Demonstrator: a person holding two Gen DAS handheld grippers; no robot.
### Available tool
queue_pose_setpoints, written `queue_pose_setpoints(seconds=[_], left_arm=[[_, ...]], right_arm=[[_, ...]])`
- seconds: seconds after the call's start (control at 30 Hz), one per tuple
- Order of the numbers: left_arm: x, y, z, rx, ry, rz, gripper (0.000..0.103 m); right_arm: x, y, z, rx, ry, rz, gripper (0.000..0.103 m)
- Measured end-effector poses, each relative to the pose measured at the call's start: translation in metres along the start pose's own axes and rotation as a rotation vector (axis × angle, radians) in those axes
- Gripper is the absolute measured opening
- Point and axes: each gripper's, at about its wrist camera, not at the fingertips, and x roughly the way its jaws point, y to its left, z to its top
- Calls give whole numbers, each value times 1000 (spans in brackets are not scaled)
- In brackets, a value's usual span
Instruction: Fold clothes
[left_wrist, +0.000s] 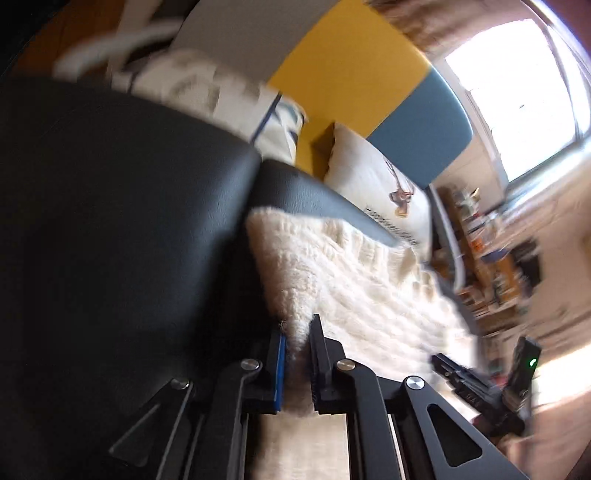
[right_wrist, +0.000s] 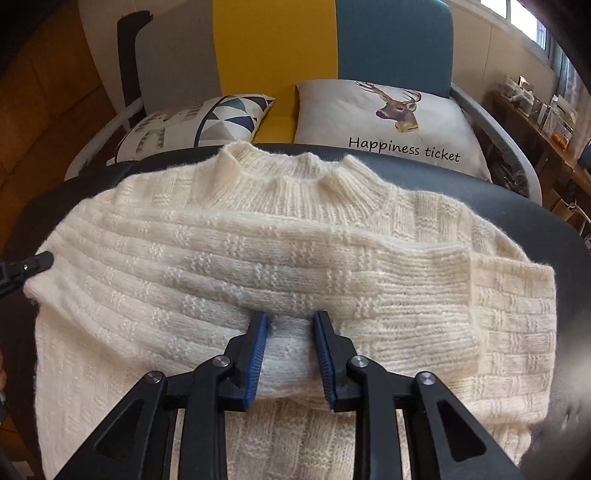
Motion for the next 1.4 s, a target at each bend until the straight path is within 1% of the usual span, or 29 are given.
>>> queue_pose_setpoints(seconds=[0.07, 0.13, 0.17, 0.23, 0.33, 0.4, 0.5, 0.57, 0.63, 0.7, 0.73, 0.8, 0.87, 0.9, 0.93, 0.97, 1.0, 1.07, 1.13, 1.2, 1.27, 1.33, 1.4], left_arm=[[3, -2, -9, 62, 34, 54, 11], [0, 6, -10, 33, 74, 2, 14], [-5, 11, -6, 3, 75, -33, 15], [-18, 22, 2, -54, 51, -73, 15], [-38, 28, 19, -118, -26, -175, 15], [-37, 22, 35, -127, -43, -195, 15], [1, -6, 53, -94, 17, -165, 15], [28, -25, 65, -71, 59, -143, 15], [40, -36, 70, -44, 95, -64, 15], [53, -41, 67, -24, 97, 22, 15], [62, -46, 65, 2, 96, 64, 15], [67, -52, 58, 65, 78, 112, 15], [67, -58, 55, 91, 69, 145, 15], [67, -61, 53, 102, 65, 161, 15], [63, -62, 53, 94, 61, 161, 15], [56, -62, 50, 75, 46, 137, 15], [48, -61, 46, 56, 28, 110, 15], [20, -57, 34, 20, -11, 45, 17], [-5, -51, 18, -15, -37, -31, 30], [-25, -43, -6, -51, -48, -76, 34], [-38, -35, -30, -72, -39, -90, 34], [-51, -25, -57, -79, -28, -88, 34], [-66, -14, -85, -90, -2, -76, 34]], right_arm=[[-2, -4, -2, 13, -4, 14, 25], [-5, -9, -2, 33, -5, 34, 25], [-6, -12, -2, 54, -6, 55, 25], [-9, -18, 0, 91, -21, 97, 25], [-16, -26, 4, 132, -60, 150, 25], [-23, -32, 9, 151, -95, 174, 25], [-25, -46, 16, 176, -87, 153, 25], [-20, -54, 17, 170, -64, 120, 25], [-12, -61, 18, 156, -37, 80, 25], [-5, -68, 18, 142, -9, 40, 25], [-1, -72, 18, 135, 5, 20, 25], [1, -73, 17, 127, 6, 4, 25], [-1, -74, 16, 135, 1, 13, 25], [-5, -78, 15, 159, -1, 38, 25], [-12, -83, 13, 189, -15, 64, 25], [-23, -90, 8, 226, -44, 93, 25], [-34, -97, 3, 264, -73, 122, 27], [-55, -113, -15, 337, -107, 191, 27], [-73, -124, -41, 385, -105, 228, 27], [-90, -132, -73, 399, -96, 218, 27], [-106, -140, -109, 433, -86, 207, 27], [-122, -148, -145, 477, -76, 198, 27], [-137, -157, -177, 520, -69, 195, 27]])
